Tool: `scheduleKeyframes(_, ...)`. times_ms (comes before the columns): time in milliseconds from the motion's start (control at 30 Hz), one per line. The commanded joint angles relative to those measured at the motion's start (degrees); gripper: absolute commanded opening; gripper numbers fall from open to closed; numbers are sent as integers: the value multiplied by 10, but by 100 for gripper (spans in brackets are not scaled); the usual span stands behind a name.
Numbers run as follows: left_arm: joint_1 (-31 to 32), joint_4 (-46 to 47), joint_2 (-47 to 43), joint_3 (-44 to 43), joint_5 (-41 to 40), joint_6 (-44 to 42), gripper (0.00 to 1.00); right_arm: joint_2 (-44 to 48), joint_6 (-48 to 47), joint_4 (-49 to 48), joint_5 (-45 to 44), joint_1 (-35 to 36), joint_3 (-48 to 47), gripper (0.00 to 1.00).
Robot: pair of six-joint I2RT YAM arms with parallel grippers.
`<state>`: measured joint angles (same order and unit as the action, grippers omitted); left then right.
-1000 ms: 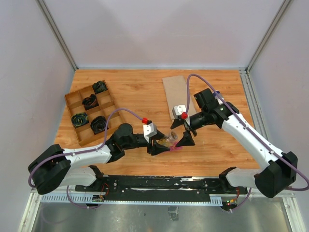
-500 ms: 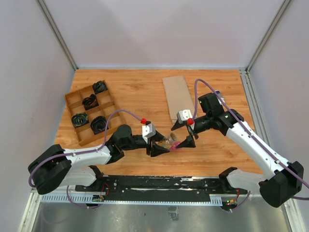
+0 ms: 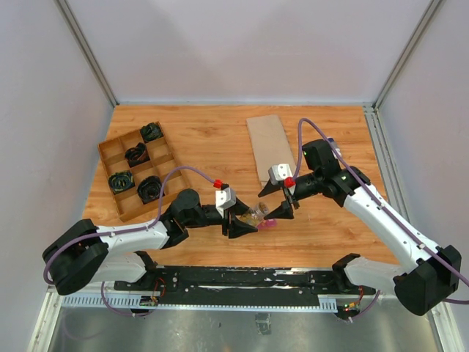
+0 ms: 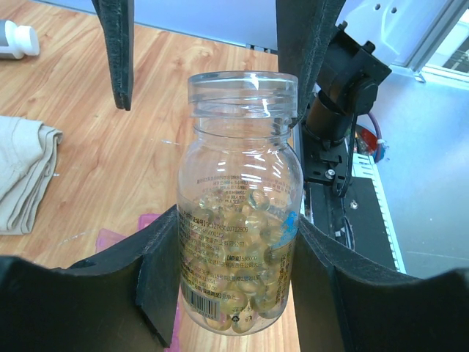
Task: Sort the pills into containers
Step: Screw the lid of the pill bottle onto the pill bottle.
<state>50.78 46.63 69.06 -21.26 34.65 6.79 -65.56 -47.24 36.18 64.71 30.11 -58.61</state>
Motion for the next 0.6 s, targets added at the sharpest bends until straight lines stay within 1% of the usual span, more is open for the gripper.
scheduleKeyframes(0, -2, 30, 2, -1, 8, 2, 0, 9, 13, -5, 20, 6, 4, 64)
scheduleKeyframes(100, -2, 25, 5, -3, 7, 0, 0, 8, 11, -2, 23, 7, 3, 60)
scheduleKeyframes(233, -2, 12, 10, -10, 9, -2, 0, 6, 5, 8, 21, 8, -1, 51)
scheduleKeyframes(367, -2, -7, 12, -16, 9, -9, 0, 4, -3, 22, 11, 9, -8, 44)
scheduleKeyframes(433, -2, -21, 11, -20, 9, -13, 0, 2, -10, 31, 2, 9, -11, 42)
scheduleKeyframes(567, -2, -35, 4, -23, 12, -17, 0, -8, -23, 47, -10, 12, -15, 42)
